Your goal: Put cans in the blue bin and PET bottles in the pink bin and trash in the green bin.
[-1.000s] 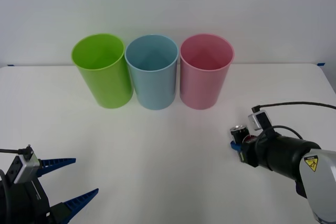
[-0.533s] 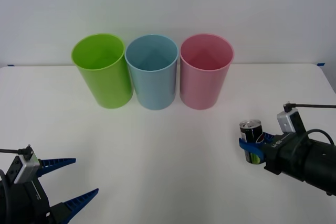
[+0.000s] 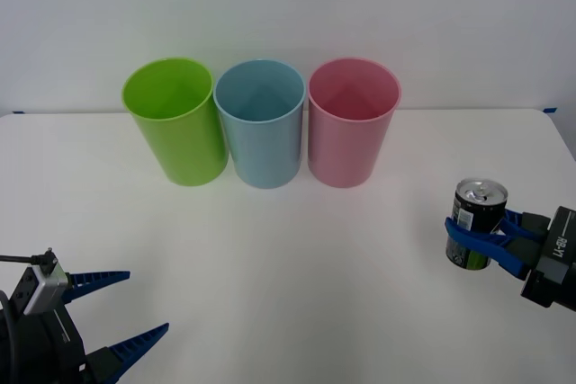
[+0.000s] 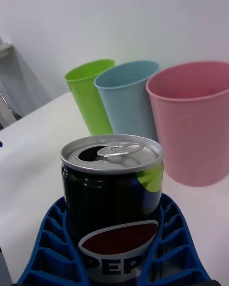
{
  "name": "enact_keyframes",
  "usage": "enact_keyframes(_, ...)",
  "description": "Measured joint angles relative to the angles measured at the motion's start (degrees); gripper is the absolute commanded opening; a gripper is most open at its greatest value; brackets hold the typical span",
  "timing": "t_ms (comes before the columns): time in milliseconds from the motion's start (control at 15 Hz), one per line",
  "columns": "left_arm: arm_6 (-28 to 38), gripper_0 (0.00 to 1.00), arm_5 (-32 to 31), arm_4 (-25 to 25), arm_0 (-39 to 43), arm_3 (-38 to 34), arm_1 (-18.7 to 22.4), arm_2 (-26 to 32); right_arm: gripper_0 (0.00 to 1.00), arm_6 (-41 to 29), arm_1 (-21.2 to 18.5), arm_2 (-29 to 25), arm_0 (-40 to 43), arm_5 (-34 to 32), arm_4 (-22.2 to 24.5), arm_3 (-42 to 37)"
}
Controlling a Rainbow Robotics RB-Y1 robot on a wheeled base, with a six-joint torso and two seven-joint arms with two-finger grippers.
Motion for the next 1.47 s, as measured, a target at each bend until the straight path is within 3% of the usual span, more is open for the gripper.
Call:
enact_keyframes(200, 0.0, 1.00, 0.0, 0.0, 0.0, 0.0, 0.0, 0.0, 0.00, 1.2, 0.1, 0.2, -3.6, 0.9, -4.8, -0.9)
enact_keyframes(467, 0.0, 1.00, 0.0, 0.0, 0.0, 0.0, 0.0, 0.0, 0.00, 1.4, 0.5, 5.0, -9.2, 7.1, -4.4, -1.4)
enact_keyframes(800, 0.0, 1.00, 0.0, 0.0, 0.0, 0.0, 0.0, 0.0, 0.00, -1.9, 0.5, 16.6, -19.1, 20.7, 5.3, 0.0)
enact_keyframes(1067, 0.0, 1.00, 0.0, 0.0, 0.0, 0.0, 0.0, 0.0, 0.00, -4.2, 0.5, 25.8, -28.2, 30.1, 14.5, 6.2)
enact_keyframes(1467, 0.0, 1.00, 0.0, 0.0, 0.0, 0.0, 0.0, 0.0, 0.00, -11.9, 0.5, 34.6, -41.7, 35.4, 27.1, 17.2)
